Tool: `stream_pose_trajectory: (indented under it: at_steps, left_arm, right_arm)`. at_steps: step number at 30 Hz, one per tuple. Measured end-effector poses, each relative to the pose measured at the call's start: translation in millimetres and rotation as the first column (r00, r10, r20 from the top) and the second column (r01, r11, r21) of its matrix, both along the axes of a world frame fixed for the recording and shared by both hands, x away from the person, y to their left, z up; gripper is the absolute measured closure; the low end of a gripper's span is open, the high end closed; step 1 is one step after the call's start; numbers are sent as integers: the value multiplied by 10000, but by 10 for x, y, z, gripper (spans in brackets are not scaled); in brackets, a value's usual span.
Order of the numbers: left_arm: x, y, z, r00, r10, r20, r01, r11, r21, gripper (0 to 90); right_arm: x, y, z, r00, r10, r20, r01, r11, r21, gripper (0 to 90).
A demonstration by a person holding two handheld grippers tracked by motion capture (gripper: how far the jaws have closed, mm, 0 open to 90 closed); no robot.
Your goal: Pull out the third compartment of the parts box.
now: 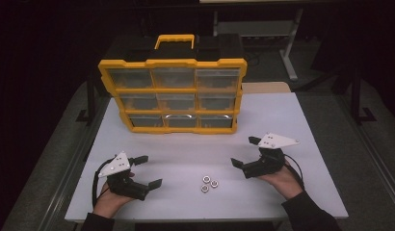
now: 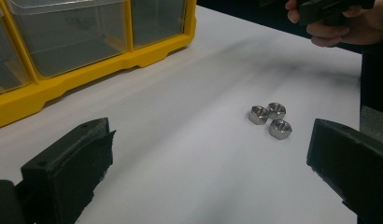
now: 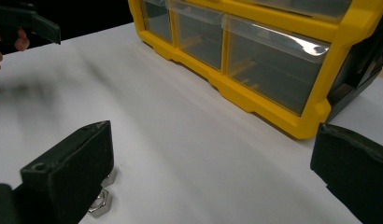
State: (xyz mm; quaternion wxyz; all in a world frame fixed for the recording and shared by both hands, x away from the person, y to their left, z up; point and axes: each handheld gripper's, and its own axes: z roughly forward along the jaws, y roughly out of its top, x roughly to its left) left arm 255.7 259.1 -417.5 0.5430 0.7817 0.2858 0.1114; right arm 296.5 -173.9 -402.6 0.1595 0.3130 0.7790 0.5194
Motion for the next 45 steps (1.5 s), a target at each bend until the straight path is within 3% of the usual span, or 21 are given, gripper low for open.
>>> stream_pose_trajectory:
  at_steps: [14,30,45]
  left_arm:
    - [-9,-13,1,10000,36,-58,-36,9999,-133,0]
    - [4,-19,-13,10000,-82,-10,82,10000,-10,0]
    - [4,-18,-16,9999,-57,-90,56,9999,-107,0]
  right_arm:
    - [113,110,29,9995,305,-95,-305,9995,87,0]
    - [222,224,64,9987,514,-1,-514,9985,163,0]
    - [327,365,35,9977,678,-14,-678,9977,15,0]
